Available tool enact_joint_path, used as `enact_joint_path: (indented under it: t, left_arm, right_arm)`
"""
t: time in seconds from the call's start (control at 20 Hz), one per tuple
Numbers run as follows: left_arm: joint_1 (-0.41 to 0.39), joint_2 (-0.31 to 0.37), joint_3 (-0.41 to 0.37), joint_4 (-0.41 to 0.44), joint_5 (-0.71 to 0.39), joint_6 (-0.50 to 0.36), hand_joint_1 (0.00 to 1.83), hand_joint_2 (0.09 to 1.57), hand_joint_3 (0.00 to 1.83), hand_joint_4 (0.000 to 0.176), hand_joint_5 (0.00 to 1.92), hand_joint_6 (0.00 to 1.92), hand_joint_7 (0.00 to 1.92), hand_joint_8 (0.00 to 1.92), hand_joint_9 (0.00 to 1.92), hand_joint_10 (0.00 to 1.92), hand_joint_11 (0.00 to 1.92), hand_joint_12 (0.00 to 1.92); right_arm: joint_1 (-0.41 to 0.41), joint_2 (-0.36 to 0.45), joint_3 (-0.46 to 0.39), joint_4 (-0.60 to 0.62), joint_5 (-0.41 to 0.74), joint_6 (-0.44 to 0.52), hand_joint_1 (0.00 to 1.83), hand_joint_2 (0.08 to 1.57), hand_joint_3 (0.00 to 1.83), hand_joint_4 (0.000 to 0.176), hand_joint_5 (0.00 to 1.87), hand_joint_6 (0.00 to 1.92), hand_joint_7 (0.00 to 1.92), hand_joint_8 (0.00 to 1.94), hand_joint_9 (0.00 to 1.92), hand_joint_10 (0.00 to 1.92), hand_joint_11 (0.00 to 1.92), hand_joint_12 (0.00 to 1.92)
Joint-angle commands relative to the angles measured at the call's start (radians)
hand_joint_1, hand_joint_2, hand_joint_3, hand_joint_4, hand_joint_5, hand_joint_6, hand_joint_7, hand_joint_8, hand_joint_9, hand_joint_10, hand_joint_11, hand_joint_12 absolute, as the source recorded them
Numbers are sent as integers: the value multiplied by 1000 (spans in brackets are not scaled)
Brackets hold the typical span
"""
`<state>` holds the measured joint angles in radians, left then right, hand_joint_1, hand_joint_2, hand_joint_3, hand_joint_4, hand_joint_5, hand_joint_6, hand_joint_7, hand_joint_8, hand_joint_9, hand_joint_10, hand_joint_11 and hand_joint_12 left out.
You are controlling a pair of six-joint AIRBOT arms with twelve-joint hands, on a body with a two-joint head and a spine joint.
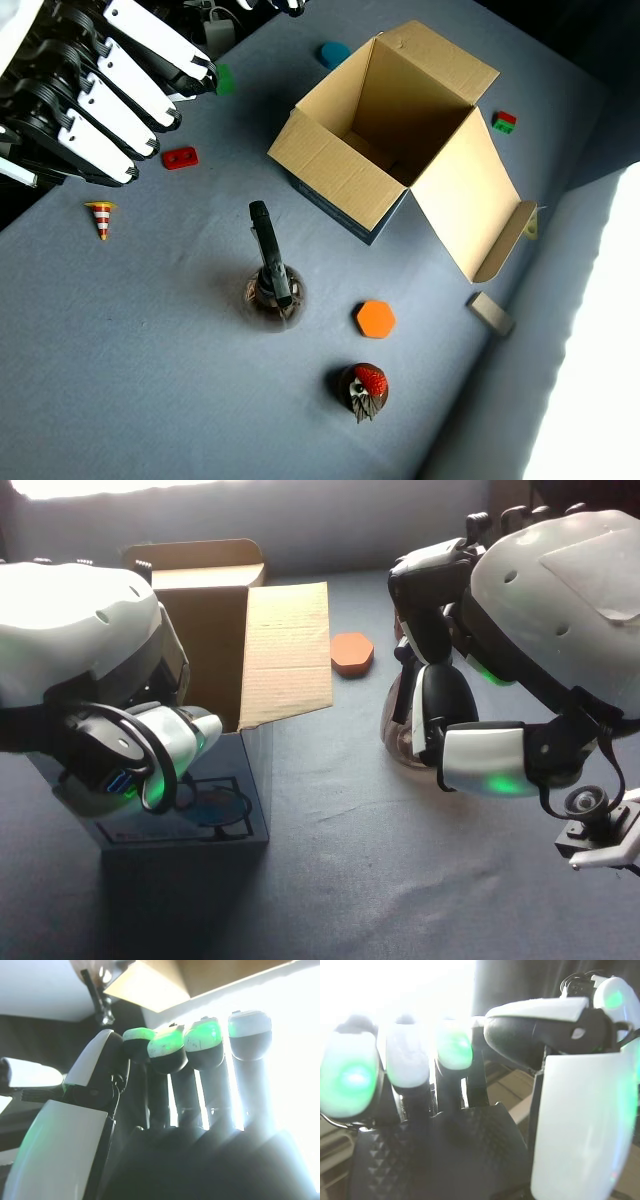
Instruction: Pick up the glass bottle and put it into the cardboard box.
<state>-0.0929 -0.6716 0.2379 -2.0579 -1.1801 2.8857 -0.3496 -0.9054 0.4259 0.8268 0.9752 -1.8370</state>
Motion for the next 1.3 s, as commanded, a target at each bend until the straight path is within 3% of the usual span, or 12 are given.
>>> enact_joint_path:
  t: [0.0, 0.1, 0.15, 0.35, 0.65, 0.7, 0.85, 0.95, 1.0, 1.1, 1.25]
  left_arm:
    - [-13, -3, -3, 89, 17, 3, 203, 1138, 239, 28, 108, 55, 103, 31, 65, 19, 0, 211]
    - [-13, -3, -6, 89, 17, 3, 203, 1138, 239, 28, 108, 55, 103, 31, 65, 19, 0, 211]
    - [-12, -3, -6, 89, 17, 2, 201, 1228, 38, 24, 134, 10, 94, 2, 64, 3, 0, 125]
    - [-18, -6, -9, 89, 7, 3, 171, 1248, 11, 26, 124, 0, 80, 0, 47, 0, 0, 84]
    - [-33, -14, -42, 43, -125, -18, 86, 1246, 2, 27, 78, 0, 42, 0, 8, 0, 4, 2]
    - [-61, -24, -55, 22, -181, -18, 56, 1253, 5, 27, 78, 0, 42, 0, 5, 0, 4, 2]
    - [-155, -55, -94, -75, -343, -18, 38, 1256, 5, 27, 69, 0, 42, 0, 0, 0, 0, 1]
    - [-192, -71, -125, -127, -425, -45, 38, 1256, 5, 27, 66, 0, 42, 0, 0, 0, 0, 0]
    - [-160, -73, -161, -130, -453, -149, 38, 1256, 4, 27, 65, 0, 42, 0, 0, 0, 0, 0]
    - [-126, -72, -187, -130, -473, -218, 38, 1256, 4, 27, 65, 0, 42, 0, 0, 0, 0, 0]
    - [-49, -67, -228, -136, -484, -302, 47, 1256, 3, 27, 67, 1, 39, 0, 0, 0, 0, 0]
  right_arm:
    - [6, 4, -1, -79, 73, 2, 167, 1074, 304, 0, 31, 233, 54, 104, 7, 94, 0, 32]
    - [6, 4, -1, -79, 72, 2, 167, 1074, 304, 0, 31, 233, 54, 104, 7, 94, 0, 32]
    - [6, 4, -1, -79, 72, 2, 152, 1188, 89, 0, 62, 139, 92, 16, 15, 57, 0, 0]
    - [11, 11, 11, -85, 60, 19, 207, 1194, 18, 0, 78, 92, 92, 0, 15, 46, 0, 0]
    - [-53, 101, 97, -379, -10, 392, 272, 1166, 1, 0, 65, 74, 73, 0, 5, 39, 0, 0]
    - [-66, 114, 122, -439, -23, 469, 364, 1128, 0, 0, 64, 71, 72, 1, 5, 38, 0, 0]
    - [-101, 146, 199, -632, -39, 672, 887, 1035, 0, 0, 49, 58, 67, 1, 1, 33, 0, 0]
    - [-108, 171, 246, -753, -72, 829, 1074, 1017, 0, 0, 47, 54, 67, 1, 2, 33, 0, 0]
    - [-109, 191, 277, -812, -102, 907, 1090, 1017, 0, 0, 48, 53, 67, 1, 3, 33, 0, 0]
    - [-108, 202, 295, -847, -129, 949, 1090, 1017, 0, 0, 48, 53, 67, 1, 3, 33, 0, 0]
    - [-80, 210, 359, -938, -265, 1118, 1140, 1028, 0, 0, 6, 29, 44, 1, 0, 6, 0, 0]
